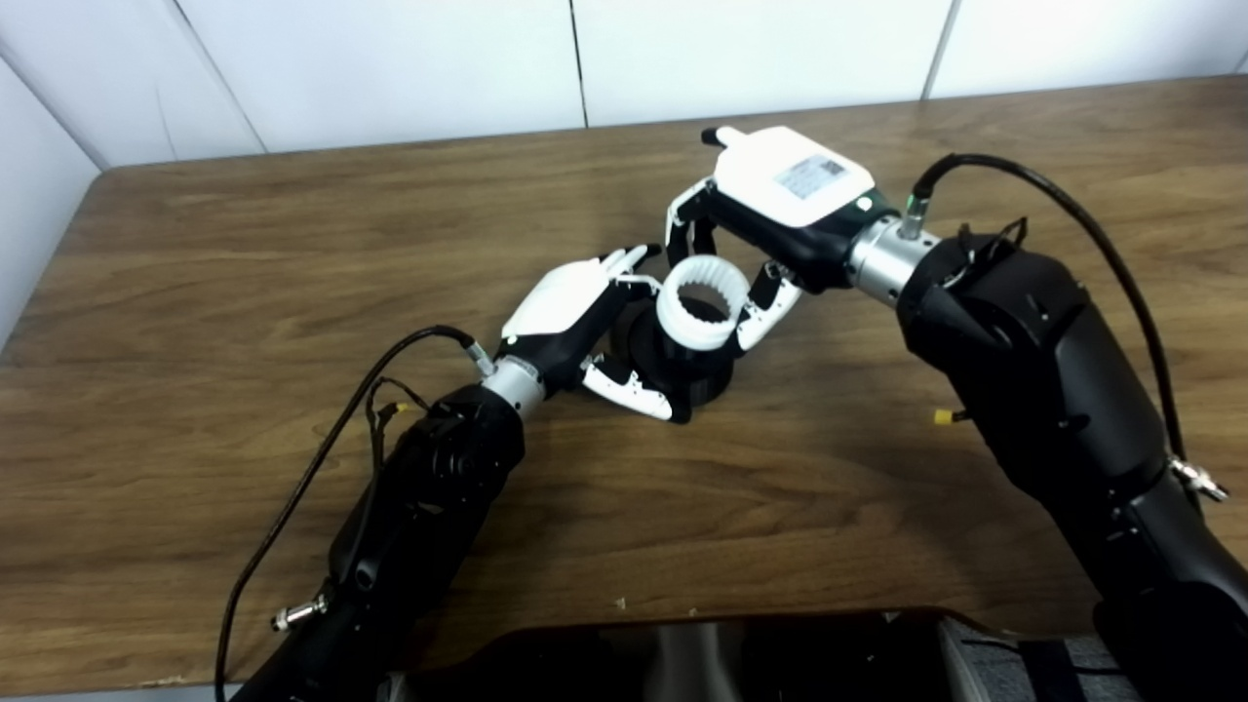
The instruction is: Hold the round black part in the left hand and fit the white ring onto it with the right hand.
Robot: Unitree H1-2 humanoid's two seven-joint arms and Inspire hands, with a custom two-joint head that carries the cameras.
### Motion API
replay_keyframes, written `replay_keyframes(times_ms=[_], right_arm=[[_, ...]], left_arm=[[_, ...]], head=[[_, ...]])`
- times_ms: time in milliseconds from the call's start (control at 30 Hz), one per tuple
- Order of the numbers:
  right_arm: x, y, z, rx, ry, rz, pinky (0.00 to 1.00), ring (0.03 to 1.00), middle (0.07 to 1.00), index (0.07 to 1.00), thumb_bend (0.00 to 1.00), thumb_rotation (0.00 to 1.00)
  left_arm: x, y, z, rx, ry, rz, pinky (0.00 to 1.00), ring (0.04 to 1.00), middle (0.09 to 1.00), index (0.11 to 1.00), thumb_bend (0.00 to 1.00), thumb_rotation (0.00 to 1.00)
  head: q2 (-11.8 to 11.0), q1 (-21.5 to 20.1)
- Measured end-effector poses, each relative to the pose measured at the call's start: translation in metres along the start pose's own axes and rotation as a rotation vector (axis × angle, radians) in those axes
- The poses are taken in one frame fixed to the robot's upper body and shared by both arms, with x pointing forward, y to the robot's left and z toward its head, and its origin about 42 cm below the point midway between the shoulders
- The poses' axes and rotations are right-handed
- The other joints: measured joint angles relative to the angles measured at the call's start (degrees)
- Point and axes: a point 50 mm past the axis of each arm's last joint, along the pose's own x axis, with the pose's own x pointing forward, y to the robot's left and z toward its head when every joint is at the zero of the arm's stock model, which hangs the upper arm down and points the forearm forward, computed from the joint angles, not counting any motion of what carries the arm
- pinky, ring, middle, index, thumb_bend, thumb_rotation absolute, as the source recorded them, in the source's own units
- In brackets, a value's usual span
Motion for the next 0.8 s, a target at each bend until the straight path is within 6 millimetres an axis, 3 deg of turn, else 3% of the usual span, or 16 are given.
replay_keyframes(times_ms=[533,800], right_arm=[[0.020,0.023,0.002,-0.011,0.007,0.047,0.97,0.655,0.507,0.493,0.52,0.16],[0.022,0.025,0.003,-0.021,-0.004,0.038,0.96,0.652,0.507,0.492,0.52,0.16]], left_arm=[[0.000,0.000,0.000,0.001,0.004,-0.001,1.00,1.000,1.000,0.638,1.00,0.38],[-0.001,0.001,0.000,0.011,0.007,0.001,1.00,1.000,1.000,0.637,1.00,0.37]], head=[[0.53,0.53],[0.79,0.79]])
